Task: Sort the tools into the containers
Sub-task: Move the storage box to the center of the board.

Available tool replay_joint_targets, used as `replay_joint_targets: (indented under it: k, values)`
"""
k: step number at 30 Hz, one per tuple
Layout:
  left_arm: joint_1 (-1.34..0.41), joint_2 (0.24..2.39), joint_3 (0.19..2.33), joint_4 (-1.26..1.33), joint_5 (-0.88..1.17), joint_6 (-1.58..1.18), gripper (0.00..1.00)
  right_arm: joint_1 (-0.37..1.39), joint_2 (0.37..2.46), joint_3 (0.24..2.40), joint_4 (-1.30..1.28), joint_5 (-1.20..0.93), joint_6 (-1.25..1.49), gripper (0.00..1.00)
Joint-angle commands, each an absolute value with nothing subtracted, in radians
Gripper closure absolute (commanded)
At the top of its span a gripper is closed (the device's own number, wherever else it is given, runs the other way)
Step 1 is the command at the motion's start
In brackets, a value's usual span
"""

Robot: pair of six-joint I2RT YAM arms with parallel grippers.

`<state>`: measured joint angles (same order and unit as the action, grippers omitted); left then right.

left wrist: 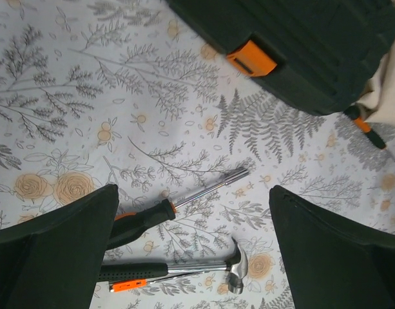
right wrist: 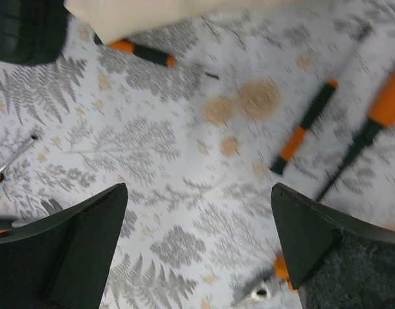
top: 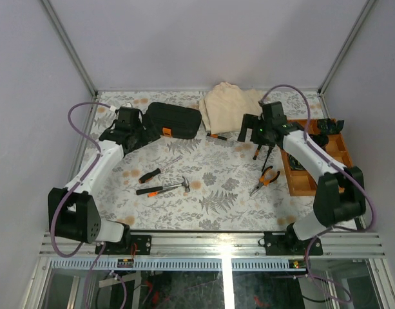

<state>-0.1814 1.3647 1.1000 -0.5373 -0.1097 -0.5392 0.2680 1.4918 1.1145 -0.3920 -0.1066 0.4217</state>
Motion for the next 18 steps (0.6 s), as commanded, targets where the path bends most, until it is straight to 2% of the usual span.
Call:
replay_joint_targets:
  k: [1, 12, 18]
  values:
    - [-0.152, 1.401, 1.091, -0.504, -0.032, -0.498, 0.01, 0.324, 1.64, 1.253, -0.26, -0.092, 0.382, 0.01]
    - [-0.141, 1.354, 1.055, -0.505, -0.097, -0.493, 0.01, 0.388, 2.083, 1.716, -0.178, -0.206, 0.341, 0.0]
    - [-0.14, 1.367, 1.06, -0.512, -0.101, -0.493, 0.01, 0.39, 2.259, 1.939, -0.085, -0.356, 0.348, 0.0]
